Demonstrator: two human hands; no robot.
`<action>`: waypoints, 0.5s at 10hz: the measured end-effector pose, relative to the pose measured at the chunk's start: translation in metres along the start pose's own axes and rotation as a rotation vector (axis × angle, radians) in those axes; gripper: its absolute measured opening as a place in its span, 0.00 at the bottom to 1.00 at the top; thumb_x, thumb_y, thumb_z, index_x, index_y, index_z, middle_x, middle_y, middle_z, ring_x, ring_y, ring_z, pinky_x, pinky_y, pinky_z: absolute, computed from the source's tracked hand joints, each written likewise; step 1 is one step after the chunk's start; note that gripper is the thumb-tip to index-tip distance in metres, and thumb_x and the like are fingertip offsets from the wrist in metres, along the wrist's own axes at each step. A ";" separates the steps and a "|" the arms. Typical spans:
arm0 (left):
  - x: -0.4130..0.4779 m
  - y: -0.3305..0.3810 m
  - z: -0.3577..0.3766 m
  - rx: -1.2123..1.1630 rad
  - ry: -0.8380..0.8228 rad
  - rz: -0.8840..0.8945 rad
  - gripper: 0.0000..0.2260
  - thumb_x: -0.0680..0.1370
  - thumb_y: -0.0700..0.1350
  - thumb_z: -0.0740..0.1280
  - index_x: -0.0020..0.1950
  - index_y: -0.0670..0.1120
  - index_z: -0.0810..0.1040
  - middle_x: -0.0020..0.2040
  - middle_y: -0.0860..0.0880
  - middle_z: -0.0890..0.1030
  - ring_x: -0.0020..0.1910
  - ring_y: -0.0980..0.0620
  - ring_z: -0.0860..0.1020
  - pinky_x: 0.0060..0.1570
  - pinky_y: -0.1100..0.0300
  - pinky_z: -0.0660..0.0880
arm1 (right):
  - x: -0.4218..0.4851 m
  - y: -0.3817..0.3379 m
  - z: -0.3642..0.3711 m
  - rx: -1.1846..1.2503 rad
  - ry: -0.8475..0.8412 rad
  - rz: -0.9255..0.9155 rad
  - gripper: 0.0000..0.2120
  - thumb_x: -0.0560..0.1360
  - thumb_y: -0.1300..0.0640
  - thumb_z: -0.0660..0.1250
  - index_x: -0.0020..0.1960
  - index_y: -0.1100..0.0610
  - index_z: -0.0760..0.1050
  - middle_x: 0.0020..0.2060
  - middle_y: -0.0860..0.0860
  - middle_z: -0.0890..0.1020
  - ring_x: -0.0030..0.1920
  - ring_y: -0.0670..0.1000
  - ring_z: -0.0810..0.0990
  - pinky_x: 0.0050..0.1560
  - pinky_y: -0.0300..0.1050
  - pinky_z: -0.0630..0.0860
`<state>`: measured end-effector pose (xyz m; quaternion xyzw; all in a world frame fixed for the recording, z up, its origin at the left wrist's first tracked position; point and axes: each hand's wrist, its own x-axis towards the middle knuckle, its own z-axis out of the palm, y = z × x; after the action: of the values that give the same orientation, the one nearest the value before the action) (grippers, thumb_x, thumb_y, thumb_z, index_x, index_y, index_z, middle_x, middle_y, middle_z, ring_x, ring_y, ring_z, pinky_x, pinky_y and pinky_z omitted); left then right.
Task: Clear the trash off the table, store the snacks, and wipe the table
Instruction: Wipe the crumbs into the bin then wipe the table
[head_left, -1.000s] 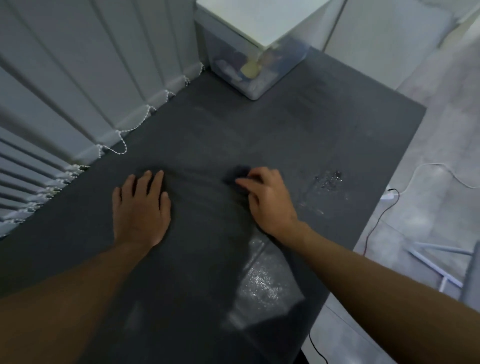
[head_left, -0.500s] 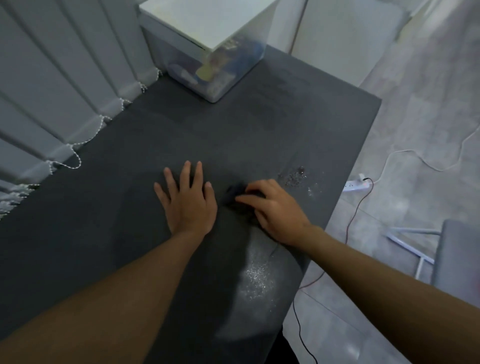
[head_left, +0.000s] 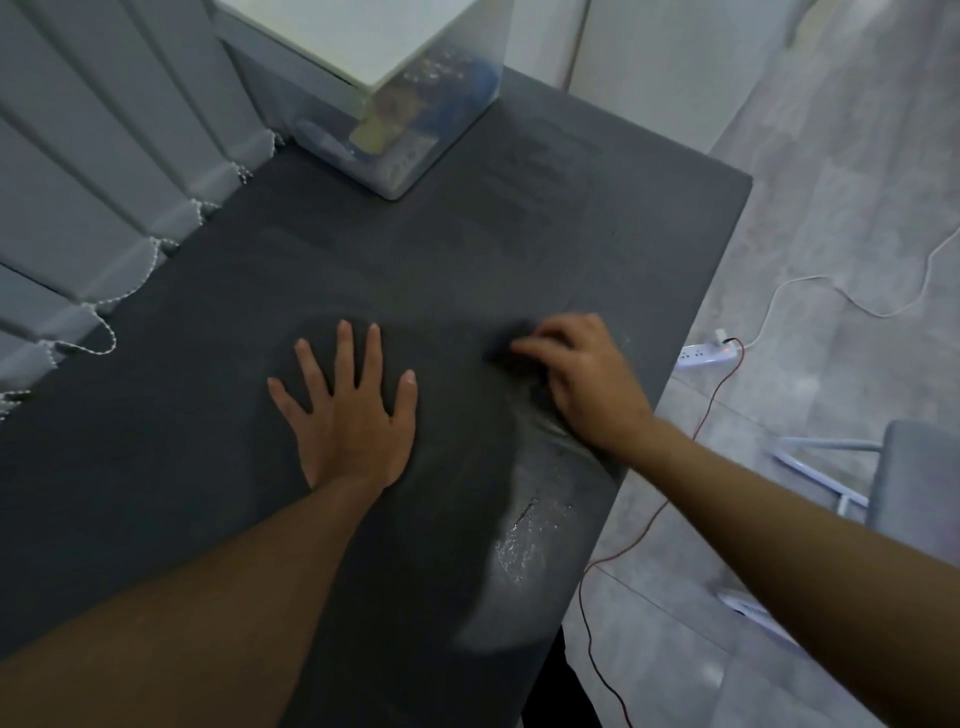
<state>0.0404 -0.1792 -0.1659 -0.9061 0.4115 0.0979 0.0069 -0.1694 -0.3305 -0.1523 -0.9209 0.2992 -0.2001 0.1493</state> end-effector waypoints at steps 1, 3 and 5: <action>0.001 0.000 0.001 0.004 0.002 0.000 0.31 0.80 0.68 0.37 0.81 0.59 0.37 0.82 0.54 0.40 0.80 0.41 0.37 0.74 0.31 0.40 | 0.011 0.011 -0.003 0.037 0.170 0.432 0.17 0.77 0.67 0.62 0.62 0.56 0.81 0.56 0.54 0.77 0.56 0.55 0.71 0.59 0.49 0.74; 0.001 0.000 0.001 -0.002 0.002 0.000 0.31 0.80 0.67 0.38 0.81 0.59 0.37 0.82 0.55 0.40 0.80 0.41 0.36 0.74 0.31 0.41 | -0.026 -0.019 -0.001 0.092 -0.114 -0.135 0.17 0.78 0.63 0.60 0.61 0.55 0.82 0.56 0.56 0.79 0.55 0.58 0.75 0.57 0.47 0.73; 0.001 0.001 0.002 0.014 0.005 -0.006 0.31 0.80 0.67 0.37 0.81 0.59 0.37 0.82 0.55 0.40 0.80 0.41 0.37 0.74 0.31 0.41 | 0.005 0.037 -0.014 0.003 0.197 0.426 0.17 0.76 0.65 0.61 0.58 0.53 0.82 0.54 0.53 0.77 0.55 0.55 0.72 0.57 0.47 0.73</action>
<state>0.0399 -0.1807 -0.1676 -0.9075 0.4095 0.0927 0.0125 -0.1905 -0.3647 -0.1533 -0.8128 0.4998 -0.2532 0.1595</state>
